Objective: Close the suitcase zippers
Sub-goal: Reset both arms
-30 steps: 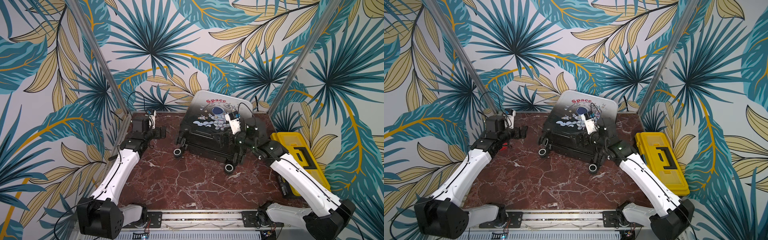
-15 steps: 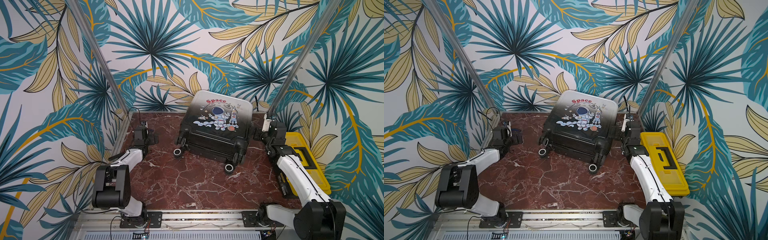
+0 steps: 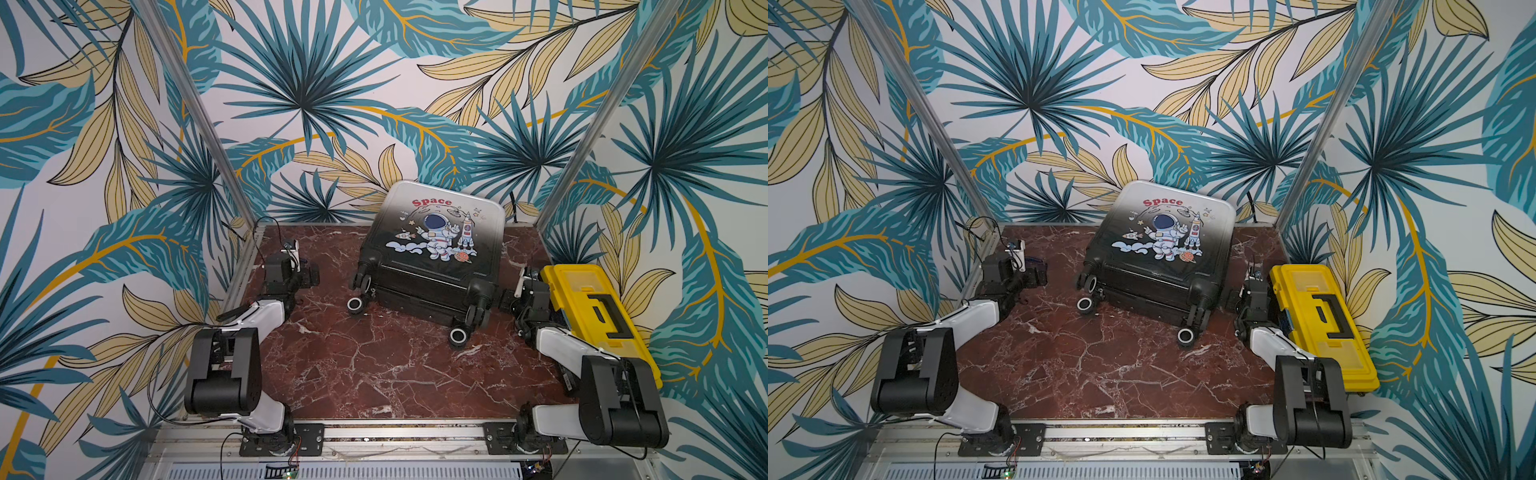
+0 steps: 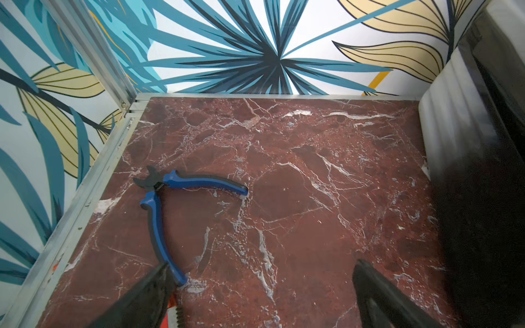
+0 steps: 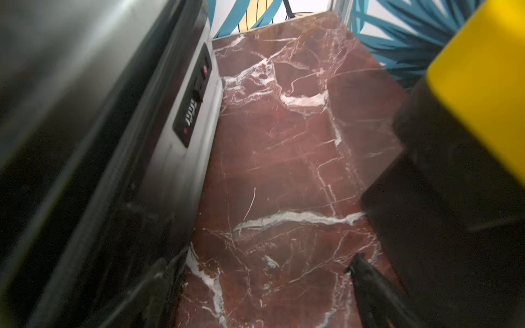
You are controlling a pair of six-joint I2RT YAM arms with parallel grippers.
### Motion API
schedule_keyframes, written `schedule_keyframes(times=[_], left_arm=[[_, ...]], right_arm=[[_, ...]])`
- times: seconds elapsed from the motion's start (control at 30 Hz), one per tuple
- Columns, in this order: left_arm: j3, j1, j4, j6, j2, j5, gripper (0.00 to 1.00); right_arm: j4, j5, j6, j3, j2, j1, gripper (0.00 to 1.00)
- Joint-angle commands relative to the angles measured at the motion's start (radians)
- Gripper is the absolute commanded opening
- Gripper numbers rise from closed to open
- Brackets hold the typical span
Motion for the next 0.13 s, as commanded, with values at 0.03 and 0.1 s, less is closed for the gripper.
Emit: schedule_keyframes(times=[0.03,0.1], left_arm=[[-0.011,0.007,0.042,0.034,-0.022,0.032,1.0],[-0.011,0.008,0.042,0.037,-0.024,0.033,0.99]], right_arm=[[0.194,-0.044,-0.01,-0.022,0.015,-0.001,1.0],[0.2,-0.055,-0.008,-0.026,0.012,-0.001,0.99]])
